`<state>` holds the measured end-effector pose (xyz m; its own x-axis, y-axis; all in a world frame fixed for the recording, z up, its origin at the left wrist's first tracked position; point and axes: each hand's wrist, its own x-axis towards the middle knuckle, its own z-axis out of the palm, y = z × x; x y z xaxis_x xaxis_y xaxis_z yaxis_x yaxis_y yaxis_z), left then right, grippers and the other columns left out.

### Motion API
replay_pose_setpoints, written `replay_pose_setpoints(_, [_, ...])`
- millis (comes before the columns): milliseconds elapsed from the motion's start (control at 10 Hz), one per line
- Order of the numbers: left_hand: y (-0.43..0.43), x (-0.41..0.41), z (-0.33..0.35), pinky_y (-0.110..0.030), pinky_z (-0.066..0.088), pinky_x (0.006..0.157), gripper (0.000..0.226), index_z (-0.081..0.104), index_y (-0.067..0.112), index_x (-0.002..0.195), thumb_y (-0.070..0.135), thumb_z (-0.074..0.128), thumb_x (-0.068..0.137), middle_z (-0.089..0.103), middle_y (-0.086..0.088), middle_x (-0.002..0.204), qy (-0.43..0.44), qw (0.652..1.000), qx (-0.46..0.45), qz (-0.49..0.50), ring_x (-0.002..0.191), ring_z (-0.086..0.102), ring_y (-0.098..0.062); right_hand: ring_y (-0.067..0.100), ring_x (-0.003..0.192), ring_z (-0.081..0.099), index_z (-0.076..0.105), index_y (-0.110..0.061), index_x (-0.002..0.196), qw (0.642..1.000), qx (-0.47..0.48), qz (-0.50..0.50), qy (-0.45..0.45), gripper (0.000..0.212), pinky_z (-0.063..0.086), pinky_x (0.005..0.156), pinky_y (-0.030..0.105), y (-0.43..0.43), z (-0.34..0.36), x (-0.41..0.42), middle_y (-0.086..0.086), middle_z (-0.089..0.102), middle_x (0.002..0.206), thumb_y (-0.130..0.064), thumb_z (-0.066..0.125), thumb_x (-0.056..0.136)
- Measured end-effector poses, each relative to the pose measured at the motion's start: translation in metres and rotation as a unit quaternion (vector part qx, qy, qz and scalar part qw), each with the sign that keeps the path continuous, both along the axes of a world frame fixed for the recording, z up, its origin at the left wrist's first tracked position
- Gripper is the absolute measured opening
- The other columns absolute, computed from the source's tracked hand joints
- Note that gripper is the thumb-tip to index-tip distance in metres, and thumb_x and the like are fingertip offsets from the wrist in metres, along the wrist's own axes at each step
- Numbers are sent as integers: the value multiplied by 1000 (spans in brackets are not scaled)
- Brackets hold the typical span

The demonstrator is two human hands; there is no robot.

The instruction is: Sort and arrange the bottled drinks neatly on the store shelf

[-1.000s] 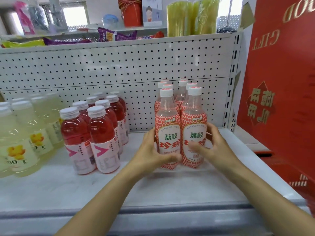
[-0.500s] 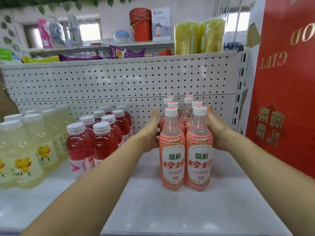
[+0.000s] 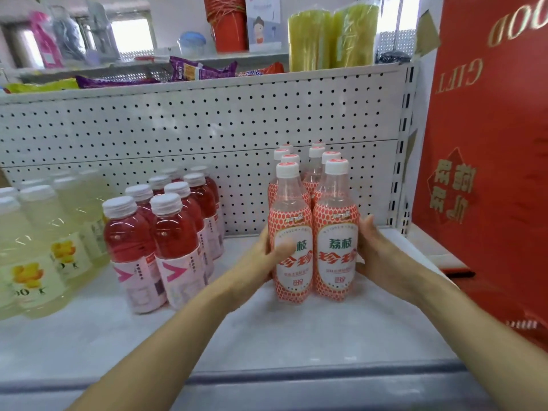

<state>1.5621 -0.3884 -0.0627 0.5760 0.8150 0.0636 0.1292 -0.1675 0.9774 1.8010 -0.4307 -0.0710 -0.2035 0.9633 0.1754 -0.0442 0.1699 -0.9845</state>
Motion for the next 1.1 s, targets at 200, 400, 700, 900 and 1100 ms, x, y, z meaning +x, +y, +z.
replay_pose_setpoints(200, [-8,4,-13,-21,57,84,98,26,31,149,-11,75,75,65,9,123,42,997,46,46,106,66,-1,15,122,61,21,-41,151,996,36,-6,-85,109,52,99,40,-10,-3,-9,-4,59,137,-4,85,71])
replay_pose_setpoints(400, [-20,14,-16,-39,56,95,95,32,30,144,-6,82,71,68,5,122,10,992,75,104,108,68,-10,1,103,67,27,-34,147,988,49,-90,-118,99,56,72,16,-16,-7,-22,-10,64,122,7,78,73])
replay_pose_setpoints(700, [-20,13,-20,-32,58,89,85,34,34,140,-1,79,78,69,3,121,7,992,69,109,107,69,-10,6,109,63,30,-31,146,985,44,-133,-106,94,54,78,21,-21,-11,-33,-8,61,126,2,80,74])
replay_pose_setpoints(900, [-49,10,-2,-11,54,74,69,36,48,127,12,76,85,59,26,112,38,988,93,119,106,62,6,7,108,61,28,-33,147,977,42,-187,-90,84,52,70,19,-38,-5,-49,-6,56,130,-6,75,82])
replay_pose_setpoints(1100, [-132,-44,-19,-11,29,108,57,37,59,134,61,64,83,35,42,141,93,930,262,239,127,36,16,-8,119,36,27,-37,152,924,108,-277,-239,75,30,98,16,-85,10,-58,-21,34,141,-27,68,91])
